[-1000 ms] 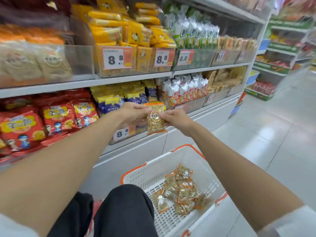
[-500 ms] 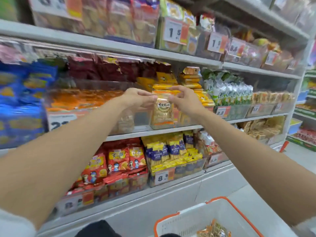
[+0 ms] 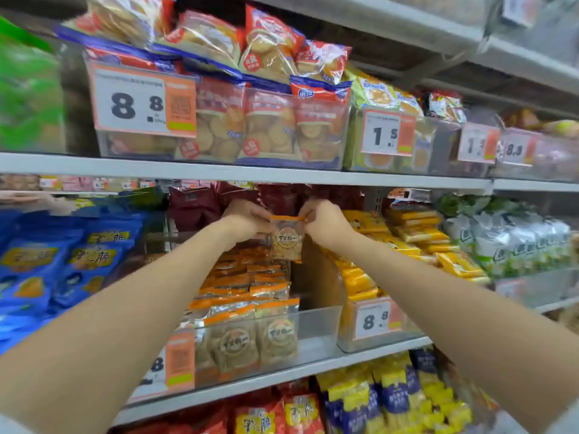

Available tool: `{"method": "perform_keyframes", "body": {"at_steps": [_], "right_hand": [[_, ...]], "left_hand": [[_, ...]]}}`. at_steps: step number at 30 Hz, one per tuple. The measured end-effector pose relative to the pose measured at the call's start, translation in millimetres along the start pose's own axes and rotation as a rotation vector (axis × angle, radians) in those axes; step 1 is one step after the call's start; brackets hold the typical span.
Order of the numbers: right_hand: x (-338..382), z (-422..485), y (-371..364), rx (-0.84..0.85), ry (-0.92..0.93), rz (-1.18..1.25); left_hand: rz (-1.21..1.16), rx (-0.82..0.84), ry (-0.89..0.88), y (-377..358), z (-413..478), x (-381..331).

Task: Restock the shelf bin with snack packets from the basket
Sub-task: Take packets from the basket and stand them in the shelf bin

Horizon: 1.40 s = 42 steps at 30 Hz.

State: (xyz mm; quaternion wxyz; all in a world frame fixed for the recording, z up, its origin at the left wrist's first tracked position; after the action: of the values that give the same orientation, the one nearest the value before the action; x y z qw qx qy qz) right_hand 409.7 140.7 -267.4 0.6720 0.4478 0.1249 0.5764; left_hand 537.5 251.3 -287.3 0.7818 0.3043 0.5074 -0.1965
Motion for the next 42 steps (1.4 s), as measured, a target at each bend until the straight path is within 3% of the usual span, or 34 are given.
{"method": "perform_keyframes", "body": {"at_steps": [7,12,20,25,28,33,37,42], "right_hand": [[-11.2,48.0,-48.3,0.214,0.058,-0.282],[-12.4,53.5,-78.2,0.301,0.146,-0.436],[-3.0,49.5,-124.8,0.501,0.408,-0.990],[-2.1,50.1,-128.8,0.442,0.411,-0.998],[-2.1,51.5,-136.7,0.398,0.439,-1.034],[-4.9,44.4,-145.8,0.464,0.487,-1.112],[-0.3,45.6,-134.0,0.552,0.414,-0.987],[1.9,41.9,-132.5,0.470,0.462,-1.065]], "left_hand": [[0.062,0.059,-0.043,-11.8,53.7,49.6],[0.305,-0.017,-0.098,-16.9,75.2,81.2],[0.448,0.053,-0.200,-29.8,70.2,88.8],[0.422,0.030,-0.179,-25.1,74.7,99.0],[0.423,0.097,-0.129,-26.6,75.3,108.7],[0.477,0.164,-0.092,-32.0,71.3,114.3],[0.403,0.124,-0.120,-28.5,69.1,109.8],[0.367,0.110,-0.133,-27.8,69.1,108.0]]}}
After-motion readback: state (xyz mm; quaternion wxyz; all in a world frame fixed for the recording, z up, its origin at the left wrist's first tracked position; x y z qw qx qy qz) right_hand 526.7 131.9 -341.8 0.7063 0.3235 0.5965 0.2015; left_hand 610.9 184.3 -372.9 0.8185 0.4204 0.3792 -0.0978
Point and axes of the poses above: each hand's wrist, its own z-axis towards the middle knuckle, its own y-axis out of the back of the hand, x = y × z, the point moved 7 cm from there along z, towards the middle knuckle, and after that the axes turned 5 degrees about -z, right-handed, at the moved point
